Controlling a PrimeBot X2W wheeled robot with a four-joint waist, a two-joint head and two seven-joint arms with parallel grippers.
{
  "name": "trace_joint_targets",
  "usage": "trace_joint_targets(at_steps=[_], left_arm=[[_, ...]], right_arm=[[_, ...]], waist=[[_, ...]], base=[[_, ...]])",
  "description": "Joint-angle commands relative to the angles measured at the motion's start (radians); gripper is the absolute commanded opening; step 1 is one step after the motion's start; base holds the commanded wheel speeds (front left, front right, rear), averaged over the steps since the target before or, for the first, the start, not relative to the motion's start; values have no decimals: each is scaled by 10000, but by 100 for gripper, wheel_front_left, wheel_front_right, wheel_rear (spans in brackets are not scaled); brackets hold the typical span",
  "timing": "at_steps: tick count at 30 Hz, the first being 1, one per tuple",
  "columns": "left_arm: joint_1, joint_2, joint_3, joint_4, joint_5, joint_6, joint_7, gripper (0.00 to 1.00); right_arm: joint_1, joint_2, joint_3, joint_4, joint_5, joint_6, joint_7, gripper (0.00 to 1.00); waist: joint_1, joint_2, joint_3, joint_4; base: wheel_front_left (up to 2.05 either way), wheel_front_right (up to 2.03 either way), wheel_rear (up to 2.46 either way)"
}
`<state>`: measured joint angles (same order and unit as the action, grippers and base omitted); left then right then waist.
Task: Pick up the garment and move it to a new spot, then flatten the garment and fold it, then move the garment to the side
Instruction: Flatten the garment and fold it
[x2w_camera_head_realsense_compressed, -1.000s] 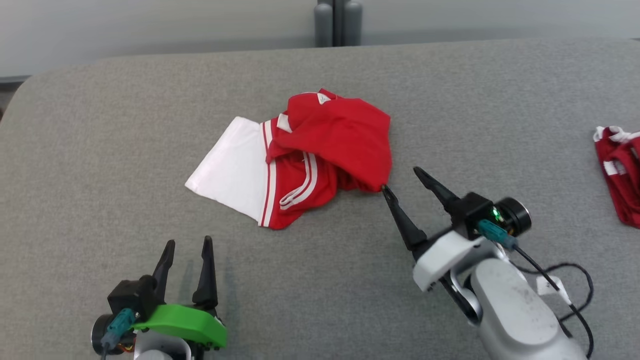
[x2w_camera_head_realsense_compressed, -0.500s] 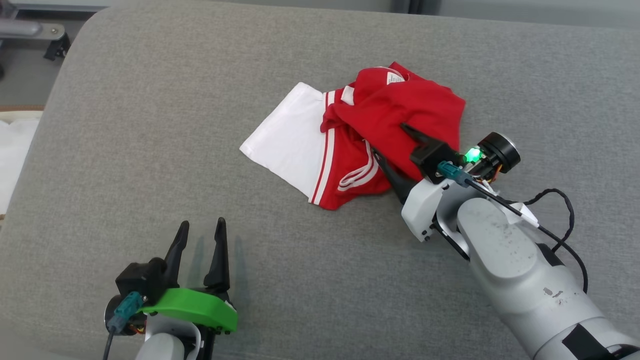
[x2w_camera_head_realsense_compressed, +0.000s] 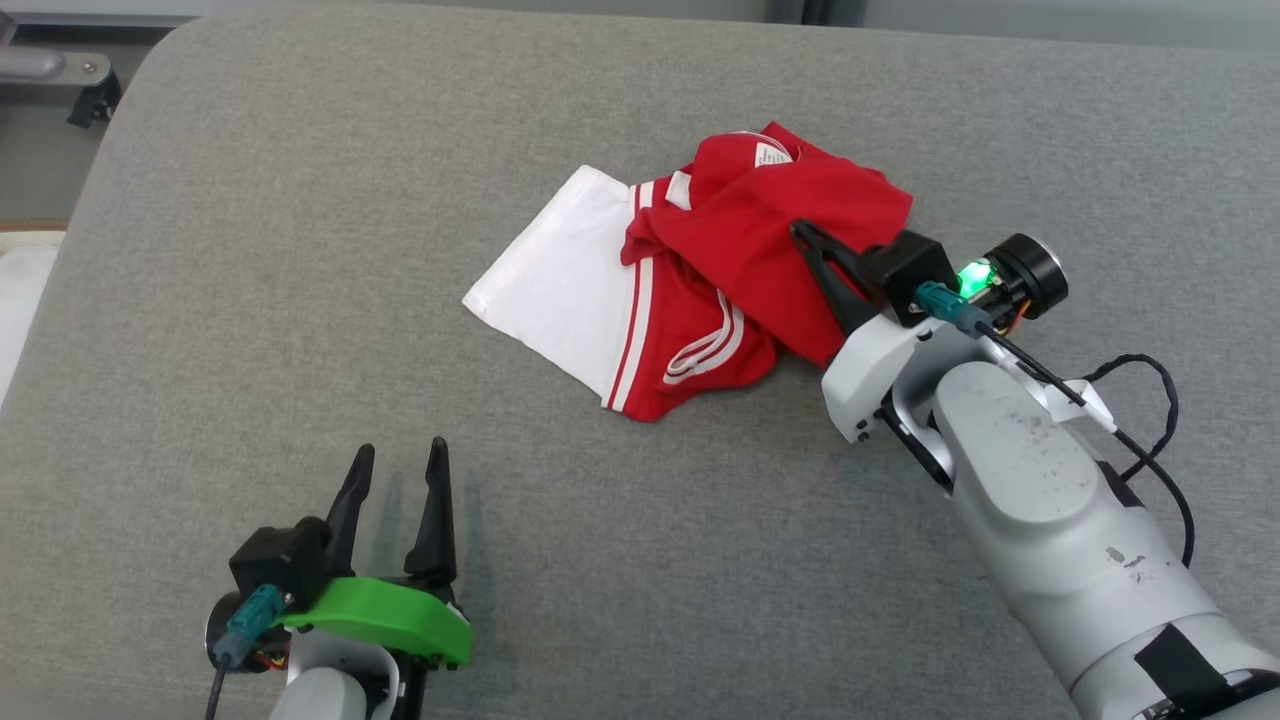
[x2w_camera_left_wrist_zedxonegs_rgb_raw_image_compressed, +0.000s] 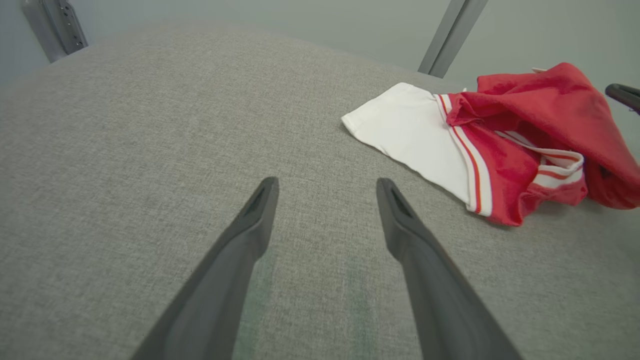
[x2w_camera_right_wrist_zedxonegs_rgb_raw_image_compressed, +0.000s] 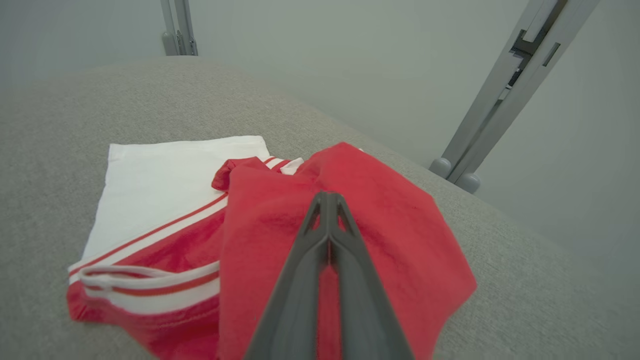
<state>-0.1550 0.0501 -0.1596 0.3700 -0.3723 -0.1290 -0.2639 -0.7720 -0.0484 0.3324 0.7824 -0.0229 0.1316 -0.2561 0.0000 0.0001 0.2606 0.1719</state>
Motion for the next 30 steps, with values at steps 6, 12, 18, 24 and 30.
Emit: trace_joint_targets(at_steps=[6,12,18,24,30], left_arm=[[-17,21,125,-81,173,-33,-2,100],[277,22,446,-112,426,-33,-1,100],[617,24,875,-265,755,-33,-1,100],[1092,25,1165,-385,1148,-32,-1,100],[1617,24,1385,-408,1324,-32,-1,100]], right_arm=[[453,-47,-647,-821,483,-19,-92,100],[1875,-43,-1793,-2349,994,-19,-98,100],[3695,-34,-3144,-3311,1223,-18,-100,100],[5370,-36,-3707,-3500,1468,-18,-101,100],[6550,-45,-3713,-3238,1921,-18,-102,100]], waist=[[0,-1,-244,-263],[0,-1,-636,-606],[0,-1,-1073,-1038],[0,-1,-1498,-1462],[0,-1,-1845,-1736]], base=[[0,0,0],[0,0,0],[0,0,0],[0,0,0],[0,0,0]])
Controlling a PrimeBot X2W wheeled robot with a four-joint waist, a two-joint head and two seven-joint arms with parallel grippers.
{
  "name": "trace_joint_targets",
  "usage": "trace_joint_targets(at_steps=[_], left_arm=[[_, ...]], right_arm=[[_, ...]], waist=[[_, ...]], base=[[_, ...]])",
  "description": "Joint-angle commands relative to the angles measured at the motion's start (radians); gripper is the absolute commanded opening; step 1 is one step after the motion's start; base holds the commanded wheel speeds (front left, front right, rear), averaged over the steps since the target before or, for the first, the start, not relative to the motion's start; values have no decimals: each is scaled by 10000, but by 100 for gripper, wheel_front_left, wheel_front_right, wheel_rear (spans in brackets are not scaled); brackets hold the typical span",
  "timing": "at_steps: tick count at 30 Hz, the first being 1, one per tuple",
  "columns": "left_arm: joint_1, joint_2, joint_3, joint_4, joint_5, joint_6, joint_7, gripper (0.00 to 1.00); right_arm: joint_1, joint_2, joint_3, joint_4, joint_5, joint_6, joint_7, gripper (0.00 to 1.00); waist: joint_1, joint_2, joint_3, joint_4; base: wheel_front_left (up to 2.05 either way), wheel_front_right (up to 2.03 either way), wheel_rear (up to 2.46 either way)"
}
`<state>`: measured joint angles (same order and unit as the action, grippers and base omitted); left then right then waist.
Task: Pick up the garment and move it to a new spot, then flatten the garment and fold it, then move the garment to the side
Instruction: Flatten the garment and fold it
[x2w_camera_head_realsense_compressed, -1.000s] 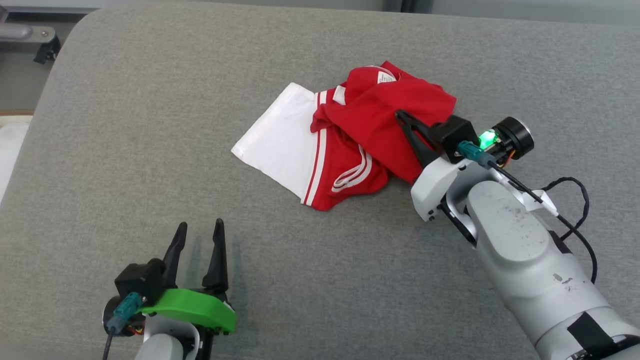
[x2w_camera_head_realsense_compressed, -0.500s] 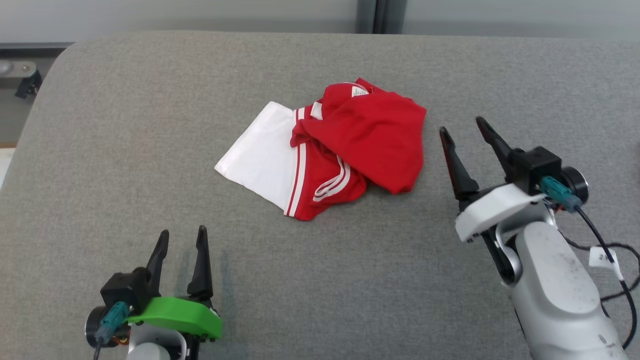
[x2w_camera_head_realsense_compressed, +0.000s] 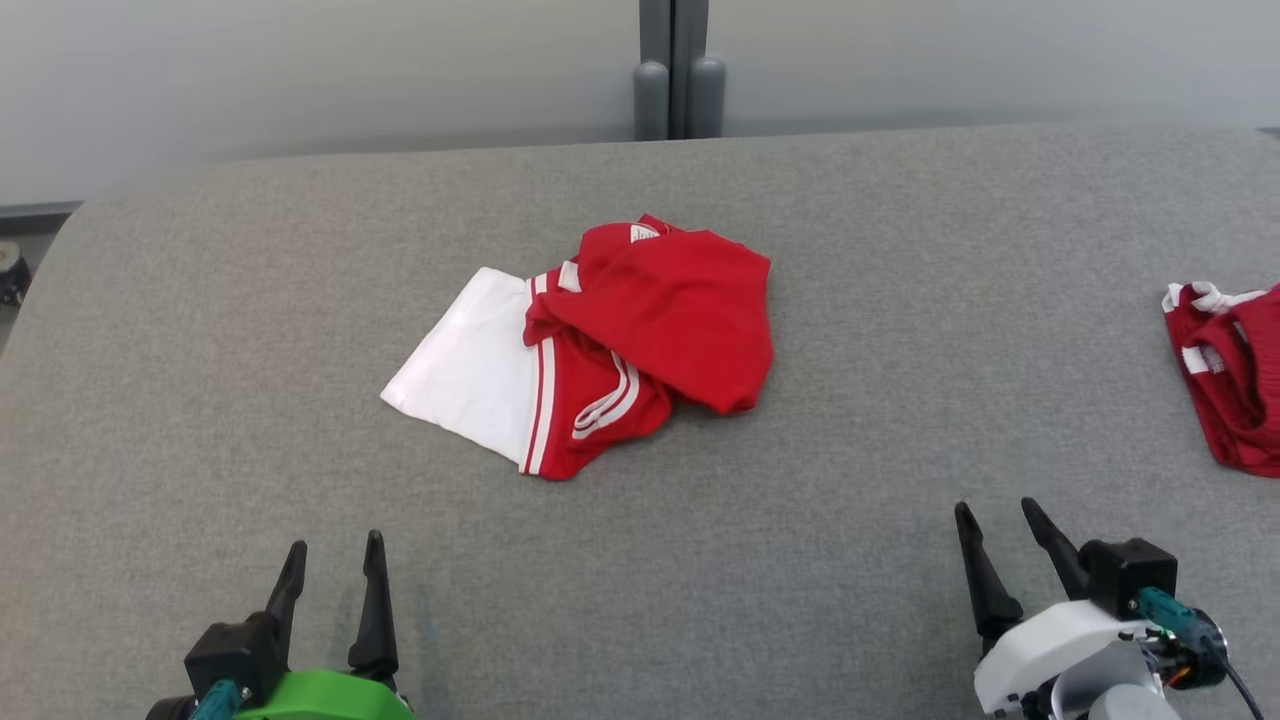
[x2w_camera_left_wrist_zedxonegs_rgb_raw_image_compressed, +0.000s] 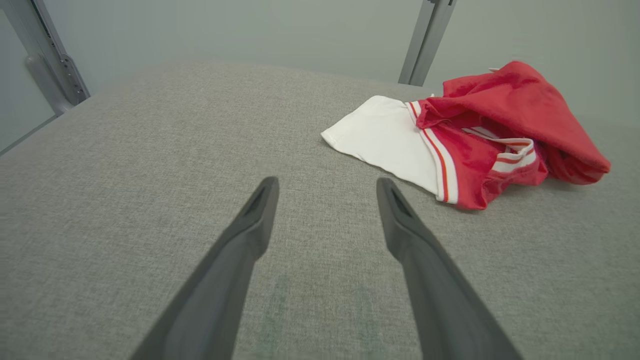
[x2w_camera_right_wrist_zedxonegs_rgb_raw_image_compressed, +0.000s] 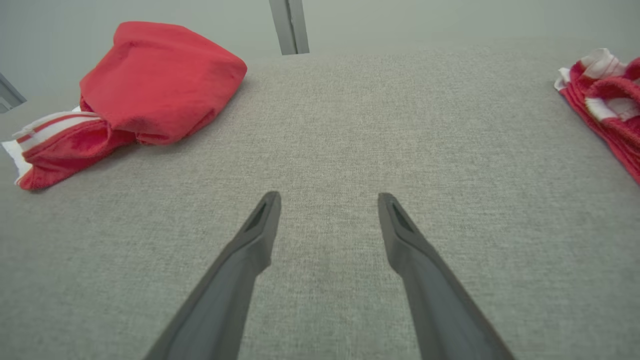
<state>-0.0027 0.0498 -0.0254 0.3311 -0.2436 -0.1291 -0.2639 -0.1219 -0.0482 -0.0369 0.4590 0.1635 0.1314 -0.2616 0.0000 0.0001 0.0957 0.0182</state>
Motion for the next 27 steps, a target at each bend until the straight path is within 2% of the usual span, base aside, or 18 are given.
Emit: trace_joint_targets(at_steps=[1,10,14,21,27], left_arm=[[146,26,43,-40,39,-30,-2,100],[174,28,-72,-39,52,-30,-2,100],[-129,26,-292,-94,-85,-28,-1,100],[-844,31,-857,-144,-308,-29,-2,100],[-1399,31,-1338,-57,-505,-29,-2,100]], right_arm=[[147,-52,-13,33,91,-16,-46,100],[67,-41,202,-53,-146,-16,-47,100],[-442,-38,802,27,-273,-16,-47,100],[-3105,-42,2787,770,-709,-16,-19,100],[-5836,-55,4126,1948,-1114,-16,703,100]], waist=[[0,-1,-225,-222],[0,-1,-190,-151],[0,-1,102,104],[0,-1,982,970],[0,-1,1687,1824]], base=[[0,0,0],[0,0,0],[0,0,0],[0,0,0],[0,0,0]])
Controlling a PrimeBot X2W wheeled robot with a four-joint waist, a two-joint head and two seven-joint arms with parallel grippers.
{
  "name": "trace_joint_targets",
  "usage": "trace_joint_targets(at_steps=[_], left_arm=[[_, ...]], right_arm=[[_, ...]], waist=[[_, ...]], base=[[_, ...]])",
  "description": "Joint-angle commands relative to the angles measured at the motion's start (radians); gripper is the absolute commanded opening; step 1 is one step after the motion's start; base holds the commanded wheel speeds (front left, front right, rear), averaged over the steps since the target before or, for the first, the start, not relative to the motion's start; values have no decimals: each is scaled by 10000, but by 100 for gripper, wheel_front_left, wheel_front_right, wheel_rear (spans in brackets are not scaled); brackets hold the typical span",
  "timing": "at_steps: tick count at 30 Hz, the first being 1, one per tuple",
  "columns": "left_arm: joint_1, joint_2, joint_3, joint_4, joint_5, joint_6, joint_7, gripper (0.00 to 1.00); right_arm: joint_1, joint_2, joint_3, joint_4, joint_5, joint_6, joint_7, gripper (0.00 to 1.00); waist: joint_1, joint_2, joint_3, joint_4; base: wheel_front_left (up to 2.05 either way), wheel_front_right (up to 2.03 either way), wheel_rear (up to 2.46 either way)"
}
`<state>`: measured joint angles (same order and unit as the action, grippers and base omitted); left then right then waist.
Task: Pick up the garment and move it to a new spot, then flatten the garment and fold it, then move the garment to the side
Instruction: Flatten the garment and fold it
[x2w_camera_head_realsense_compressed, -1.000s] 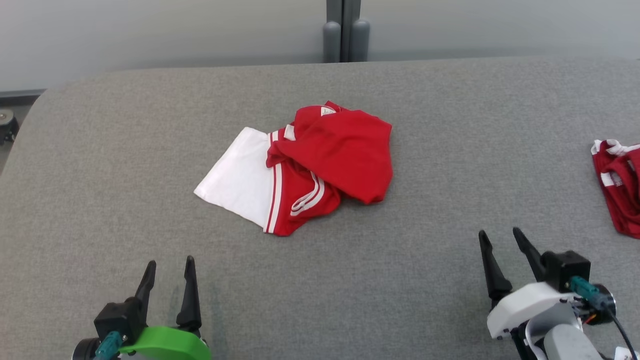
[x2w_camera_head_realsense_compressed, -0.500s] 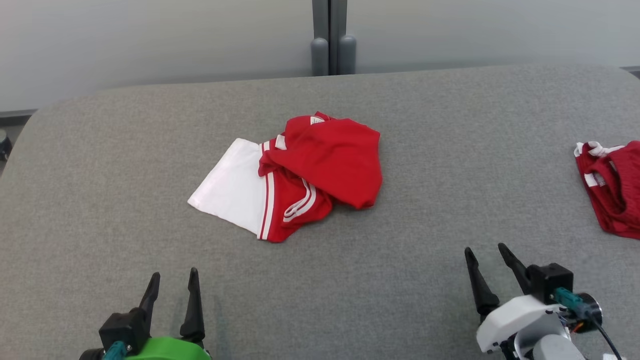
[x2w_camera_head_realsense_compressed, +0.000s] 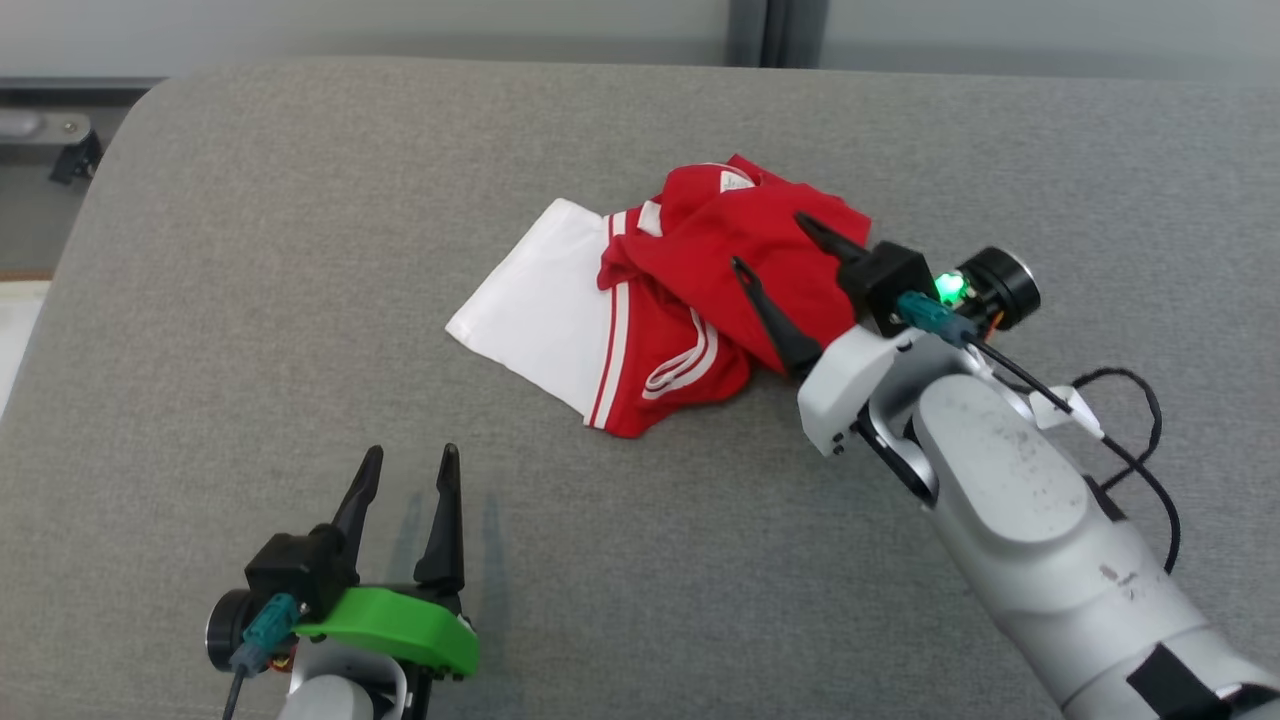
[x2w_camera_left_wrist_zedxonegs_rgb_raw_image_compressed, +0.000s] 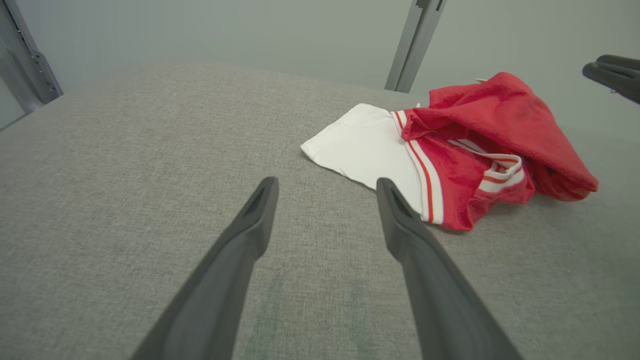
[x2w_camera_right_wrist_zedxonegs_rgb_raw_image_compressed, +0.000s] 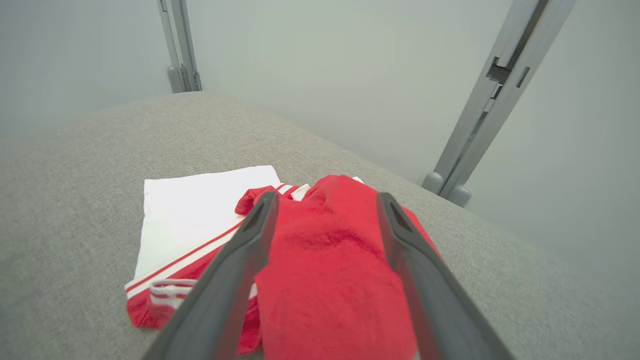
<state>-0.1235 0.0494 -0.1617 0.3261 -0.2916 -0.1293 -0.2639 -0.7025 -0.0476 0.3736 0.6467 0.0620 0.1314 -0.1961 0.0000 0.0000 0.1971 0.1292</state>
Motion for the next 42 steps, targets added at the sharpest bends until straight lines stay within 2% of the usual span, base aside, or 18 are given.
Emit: trace_joint_targets(at_steps=[1,5,8,11,16,18,24,29,34,37,40,41,42], left_arm=[[-263,33,-17,-5,-89,-27,-2,100],[-490,31,-256,45,-380,-27,-1,100],[-622,28,-407,101,-529,-27,-2,100],[-689,28,-524,140,-654,-27,-1,100],[-762,28,-542,107,-727,-27,-2,100],[-772,30,-544,119,-670,-27,-1,100],[-675,31,-528,65,-511,-27,-2,100],[-430,31,-483,37,-339,-27,-1,100],[-159,31,-273,20,-169,-27,-1,100],[51,33,-126,-2,-52,-27,-1,100],[220,31,-48,-28,42,-25,-2,100],[269,33,-54,-28,63,-25,-1,100],[345,31,-49,-24,91,-25,-1,100]], right_arm=[[-407,-60,294,349,-131,-16,231,100],[-1528,-60,1211,1195,65,-16,706,100],[-1972,-79,1604,2020,-254,-16,1235,100],[-2216,-65,1434,2803,-760,-16,1542,100],[-2075,-65,1042,3345,-1272,-16,1518,100],[-2039,-67,877,3457,-1487,-16,1497,0],[-1832,-65,324,3103,-1190,-18,683,0],[-1616,-53,-29,2647,-253,-16,-269,0],[-1394,-51,-661,2110,847,-16,-639,0],[-1075,-70,-1542,1742,1187,-18,-689,0],[-353,-50,-2716,1247,1029,-16,-693,0],[-71,-55,-3093,1177,979,-16,-695,3],[281,-62,-3588,1121,790,-16,-695,24]], waist=[[0,0,766,851],[0,0,1108,1317],[0,0,1260,1552],[0,0,1370,1734],[0,0,1451,1816],[0,0,1441,1793],[0,0,1200,1546],[0,0,751,1173],[0,0,246,639],[0,0,-29,264],[0,0,-230,-97],[0,0,-275,-175],[0,0,-333,-280]], base=[[0,0,0],[0,0,0],[0,0,0],[0,0,0],[0,0,0],[0,0,0],[0,0,0],[0,0,0],[0,0,0],[0,0,0],[0,0,0],[0,0,0],[0,0,0]])
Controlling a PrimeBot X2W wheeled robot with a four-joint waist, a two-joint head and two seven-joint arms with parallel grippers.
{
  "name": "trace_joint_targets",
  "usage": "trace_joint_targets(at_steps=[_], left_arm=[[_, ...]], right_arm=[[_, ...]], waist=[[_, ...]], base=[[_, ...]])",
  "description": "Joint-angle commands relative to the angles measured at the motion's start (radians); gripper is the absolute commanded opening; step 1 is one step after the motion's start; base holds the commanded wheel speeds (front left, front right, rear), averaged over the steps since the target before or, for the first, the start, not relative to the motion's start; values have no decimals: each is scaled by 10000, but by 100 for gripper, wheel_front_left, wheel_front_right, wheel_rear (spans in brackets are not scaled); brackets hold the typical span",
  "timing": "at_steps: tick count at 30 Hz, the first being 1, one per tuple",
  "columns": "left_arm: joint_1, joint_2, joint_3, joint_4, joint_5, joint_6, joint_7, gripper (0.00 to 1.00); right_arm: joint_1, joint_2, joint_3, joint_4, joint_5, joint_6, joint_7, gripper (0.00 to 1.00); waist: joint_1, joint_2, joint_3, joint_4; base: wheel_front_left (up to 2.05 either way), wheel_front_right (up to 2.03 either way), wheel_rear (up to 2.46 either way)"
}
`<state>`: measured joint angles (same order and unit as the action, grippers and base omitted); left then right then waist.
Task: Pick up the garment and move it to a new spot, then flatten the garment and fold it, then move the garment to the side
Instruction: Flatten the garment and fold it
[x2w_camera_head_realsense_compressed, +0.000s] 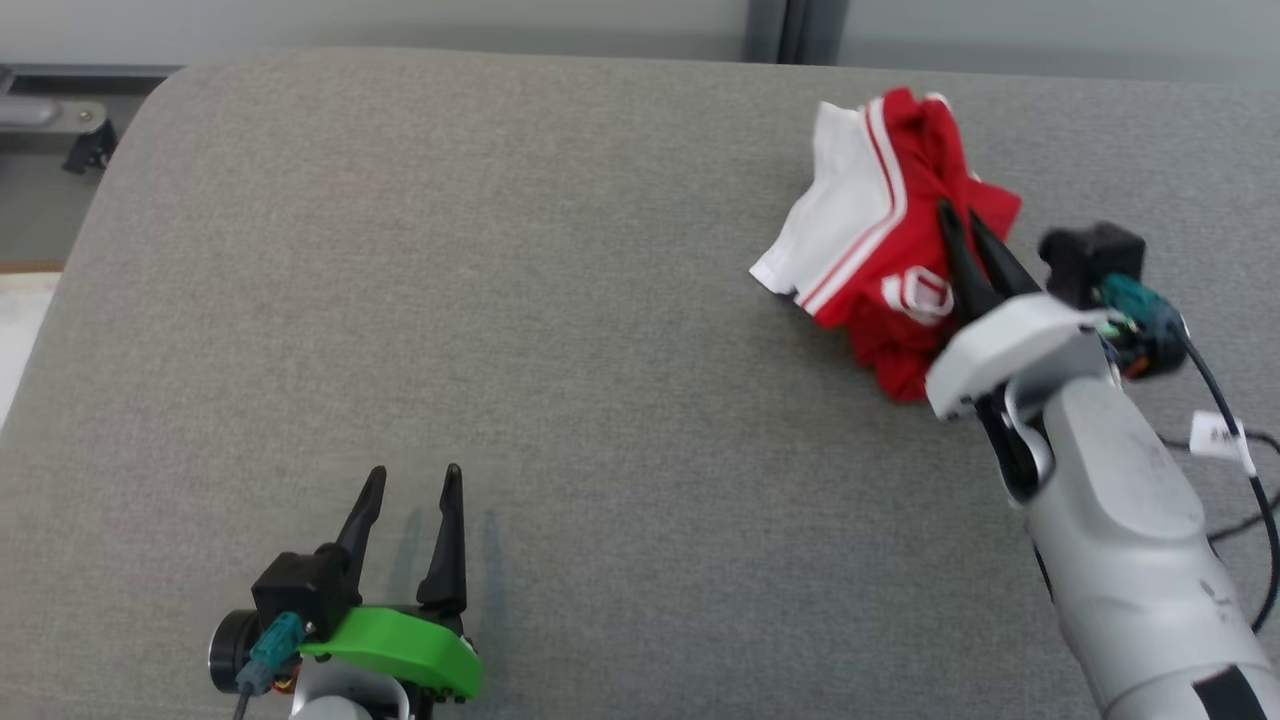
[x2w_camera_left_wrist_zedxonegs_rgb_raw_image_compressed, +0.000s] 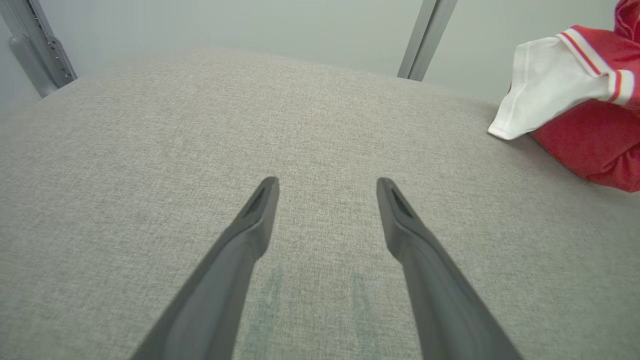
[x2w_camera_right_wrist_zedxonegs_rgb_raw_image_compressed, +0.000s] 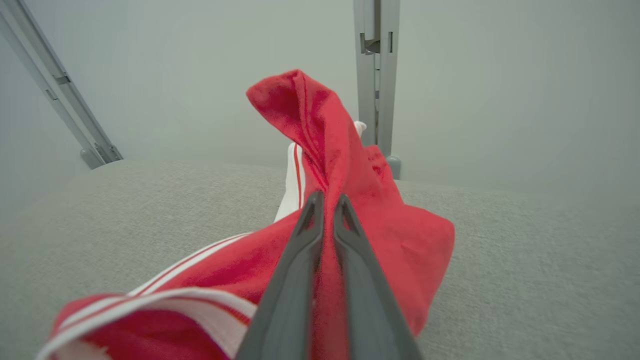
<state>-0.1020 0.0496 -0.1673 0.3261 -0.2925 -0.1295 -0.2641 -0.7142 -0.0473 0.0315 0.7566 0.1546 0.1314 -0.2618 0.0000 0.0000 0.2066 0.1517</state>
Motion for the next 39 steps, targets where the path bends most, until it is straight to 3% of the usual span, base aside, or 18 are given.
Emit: trace_joint_targets(at_steps=[1,2,8,14,19,32,39], left_arm=[[177,29,-2,-25,96,-23,1,100],[217,31,-15,-27,91,-23,1,100],[297,32,-134,-22,133,-24,1,100],[357,31,-114,-25,196,-24,0,100],[333,31,-131,6,222,-24,0,100],[136,29,-170,31,95,-24,0,100],[-79,31,-295,196,11,-24,0,100]], right_arm=[[664,-73,-531,-5,-392,-16,-39,48],[966,-86,-997,-34,-656,-16,-40,100],[2585,-125,-3510,-271,-2120,-16,-42,100],[3182,-56,-4219,-794,-2597,-16,-43,100],[2988,-55,-3327,-1114,-2113,-16,-42,100],[2120,-61,1080,-2961,-1406,-16,-43,100],[543,-63,2545,-2018,-1496,-16,773,100]], waist=[[0,0,-452,-569],[0,0,-478,-641],[0,0,-491,-841],[0,0,-508,-925],[0,0,-512,-896],[0,0,-195,-513],[0,0,63,-367]], base=[[0,0,0],[0,0,0],[0,0,0],[0,0,0],[0,0,0],[0,0,0],[0,0,0]])
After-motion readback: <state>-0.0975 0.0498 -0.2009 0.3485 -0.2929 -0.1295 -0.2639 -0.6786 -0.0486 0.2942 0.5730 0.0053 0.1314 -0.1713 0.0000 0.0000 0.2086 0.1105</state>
